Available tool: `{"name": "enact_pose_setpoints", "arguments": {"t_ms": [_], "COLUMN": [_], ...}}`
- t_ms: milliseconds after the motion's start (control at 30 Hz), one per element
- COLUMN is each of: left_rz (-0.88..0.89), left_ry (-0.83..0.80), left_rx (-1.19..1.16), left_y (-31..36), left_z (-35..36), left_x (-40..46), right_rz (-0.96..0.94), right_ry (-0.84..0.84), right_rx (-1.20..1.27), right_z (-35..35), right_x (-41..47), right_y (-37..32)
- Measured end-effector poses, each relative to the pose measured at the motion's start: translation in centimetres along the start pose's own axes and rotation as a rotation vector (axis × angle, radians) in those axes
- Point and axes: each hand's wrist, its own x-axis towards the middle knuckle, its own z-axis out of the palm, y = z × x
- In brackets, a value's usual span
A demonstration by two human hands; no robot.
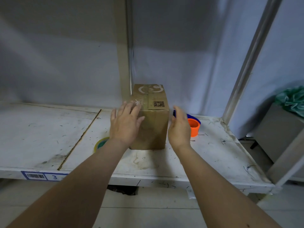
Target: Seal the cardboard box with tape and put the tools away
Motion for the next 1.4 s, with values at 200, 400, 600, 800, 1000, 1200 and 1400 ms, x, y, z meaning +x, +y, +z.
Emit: {"name": "enact_pose_setpoints", "arguments": {"t_ms": [200,400,600,800,1000,1200,1400], "left_rz": [0.039,-0.136,-0.405,-0.347,-0.296,-0.554,-0.563], "left_ry": [0.162,0.348,0.287,-0.233,-0.396,-0.101,0.042], "left_rx": [-0.058,-0.136,-0.137,0.11,0.108,-0.434,-0.85], "left_y": [3.1,2.8,-1.6,-6.1,-6.8,-6.6,-4.9], "left_z": [1.3,2.7,1.7,1.8,3.5,0.8,-4.0], "left_x": [-1.5,-3.6,-5.4,-7.2,-7.3,-7.8,-7.2], "right_rz": [0.589,0.446,0.096,-0.012,-0.009,0.091,0.163], "right_ry": [-0.176,-0.117,0.012,-0.164,-0.39,-0.524,-0.515], "right_rx": [-0.464,-0.52,-0.343,-0.309,-0.244,-0.029,0.207], "right_z": [-2.3,-1.5,1.8,5.3,6.1,5.3,4.0], "right_x": [-2.5,-3.3,-6.0,-8.5,-9.1,-8.6,-6.5], "right_y": [5.7,5.9,1.0,-2.2,-3.1,-5.2,-10.0]}}
